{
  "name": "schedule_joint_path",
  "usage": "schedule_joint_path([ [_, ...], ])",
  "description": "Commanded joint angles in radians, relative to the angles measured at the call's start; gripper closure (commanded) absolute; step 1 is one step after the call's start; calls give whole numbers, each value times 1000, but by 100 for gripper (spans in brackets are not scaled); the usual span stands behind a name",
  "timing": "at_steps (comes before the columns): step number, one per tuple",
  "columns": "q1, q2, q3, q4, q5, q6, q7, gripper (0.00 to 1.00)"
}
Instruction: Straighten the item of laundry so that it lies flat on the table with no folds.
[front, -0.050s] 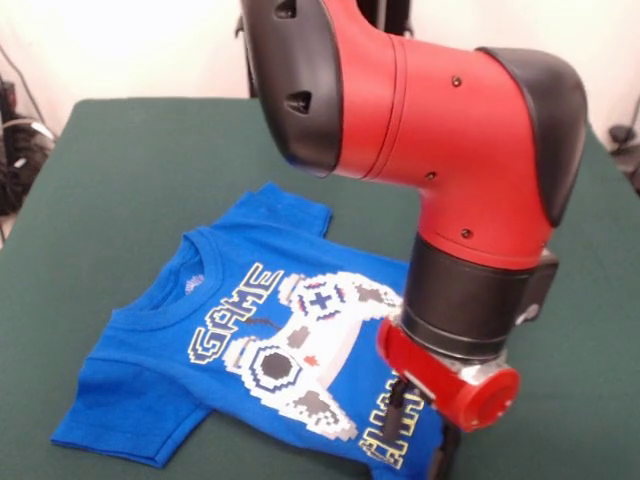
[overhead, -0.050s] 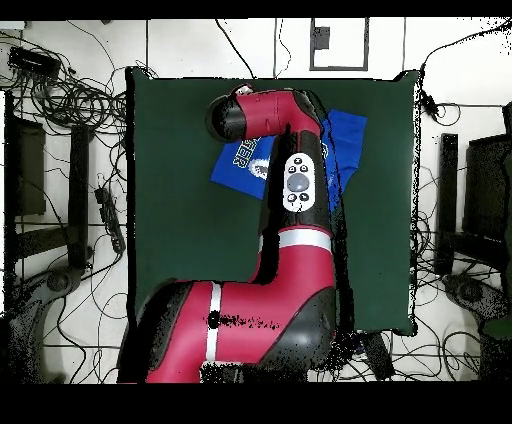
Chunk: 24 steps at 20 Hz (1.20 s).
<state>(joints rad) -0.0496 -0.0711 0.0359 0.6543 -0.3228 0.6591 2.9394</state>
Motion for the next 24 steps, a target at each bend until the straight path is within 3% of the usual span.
schedule_joint_path([
  [1, 10, 1, 187, 142, 34, 2, -297, 0],
  [6, 15, 27, 206, 93, 18, 34, -296, 0],
  [13, 14, -3, 204, 117, 3, 66, -288, 0],
  [18, 105, -120, -18, 130, -64, 298, -156, 0],
  [24, 168, -208, -183, 215, -82, 402, 35, 0],
])
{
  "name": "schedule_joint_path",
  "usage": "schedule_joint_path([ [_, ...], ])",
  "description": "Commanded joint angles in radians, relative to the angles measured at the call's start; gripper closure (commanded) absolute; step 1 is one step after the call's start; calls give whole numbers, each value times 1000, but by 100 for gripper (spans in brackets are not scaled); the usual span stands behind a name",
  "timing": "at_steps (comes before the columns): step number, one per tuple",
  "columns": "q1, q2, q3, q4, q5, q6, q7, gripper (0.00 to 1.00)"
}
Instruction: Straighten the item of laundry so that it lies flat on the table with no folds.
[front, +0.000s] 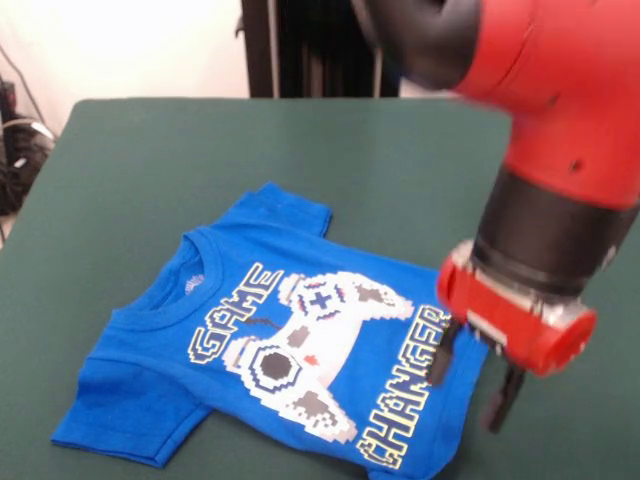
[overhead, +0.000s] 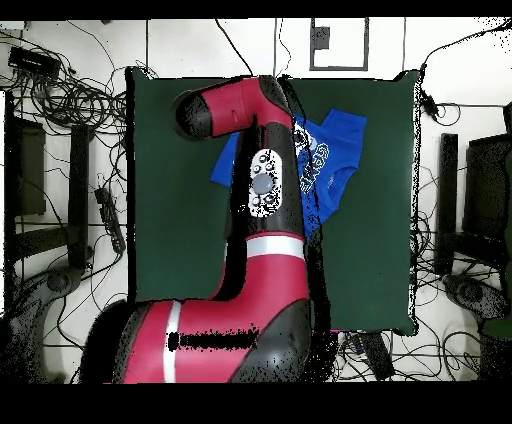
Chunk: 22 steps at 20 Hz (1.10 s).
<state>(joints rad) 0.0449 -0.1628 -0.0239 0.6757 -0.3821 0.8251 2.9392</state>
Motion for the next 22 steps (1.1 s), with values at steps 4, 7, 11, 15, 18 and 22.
schedule_joint_path([
  [4, 92, -119, -193, 223, 2, 339, 145, 0],
  [7, 96, -110, -224, 270, 36, 362, 249, 0],
  [11, 90, -88, -231, 312, 107, 375, 363, 0],
  [15, 105, -49, -276, 320, 154, 388, 461, 0],
  [18, 119, -18, -320, 324, 187, 395, 534, 0],
  [22, 141, 14, -375, 330, 222, 396, 615, 0],
])
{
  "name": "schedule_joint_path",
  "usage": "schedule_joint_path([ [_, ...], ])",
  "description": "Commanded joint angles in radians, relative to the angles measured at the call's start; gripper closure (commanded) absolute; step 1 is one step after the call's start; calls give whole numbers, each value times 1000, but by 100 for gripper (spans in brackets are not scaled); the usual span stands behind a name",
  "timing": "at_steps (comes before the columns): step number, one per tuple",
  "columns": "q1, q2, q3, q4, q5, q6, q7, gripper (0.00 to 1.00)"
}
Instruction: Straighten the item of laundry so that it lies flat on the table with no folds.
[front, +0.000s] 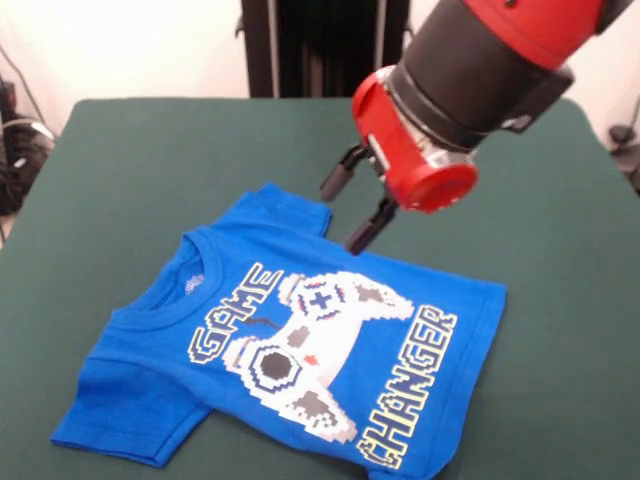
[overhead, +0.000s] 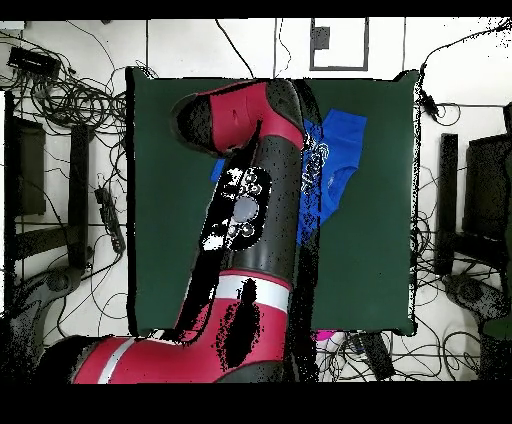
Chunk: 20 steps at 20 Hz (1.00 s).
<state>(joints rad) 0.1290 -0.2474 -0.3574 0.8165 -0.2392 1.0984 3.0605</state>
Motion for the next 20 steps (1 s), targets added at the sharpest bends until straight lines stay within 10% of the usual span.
schedule_joint_path([
  [1, 62, 109, -55, 191, 86, 113, 513, 0],
  [20, -6, 278, -110, 194, 75, -237, 616, 0],
])
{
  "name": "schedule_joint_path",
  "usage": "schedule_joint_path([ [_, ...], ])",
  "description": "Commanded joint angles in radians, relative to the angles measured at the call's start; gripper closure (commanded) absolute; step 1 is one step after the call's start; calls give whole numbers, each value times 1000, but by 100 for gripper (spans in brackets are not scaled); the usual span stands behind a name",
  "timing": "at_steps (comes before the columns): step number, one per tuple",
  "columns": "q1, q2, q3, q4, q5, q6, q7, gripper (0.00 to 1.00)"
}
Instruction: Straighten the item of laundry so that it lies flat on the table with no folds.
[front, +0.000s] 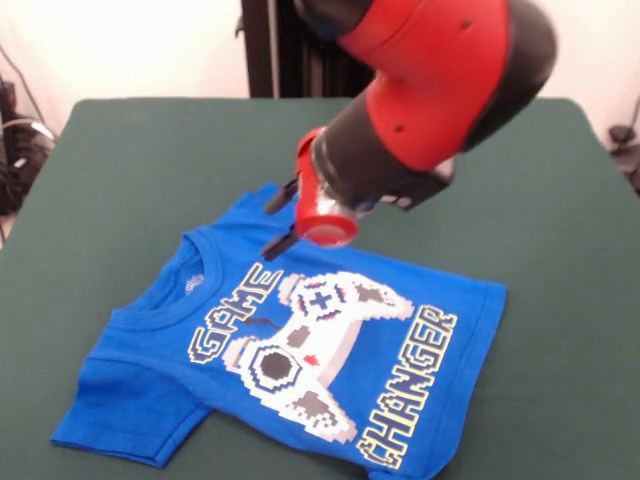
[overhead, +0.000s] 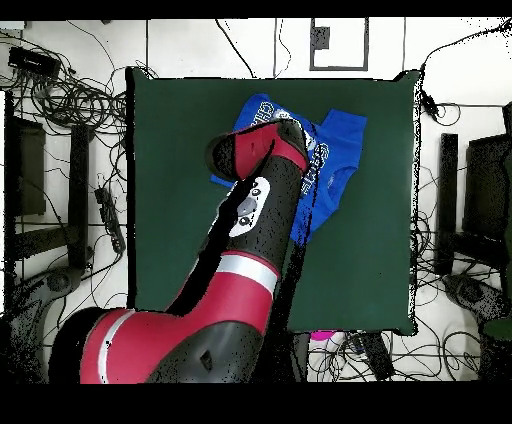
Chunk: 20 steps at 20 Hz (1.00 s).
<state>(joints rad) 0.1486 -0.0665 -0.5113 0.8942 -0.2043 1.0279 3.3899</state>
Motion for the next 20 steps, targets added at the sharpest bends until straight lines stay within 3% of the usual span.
schedule_joint_path([
  [1, -33, 111, 46, 112, 44, -191, 283, 0],
  [8, -28, 166, -9, 69, 38, -253, 276, 0],
  [20, 3, 157, -59, 75, 52, -236, 233, 0],
])
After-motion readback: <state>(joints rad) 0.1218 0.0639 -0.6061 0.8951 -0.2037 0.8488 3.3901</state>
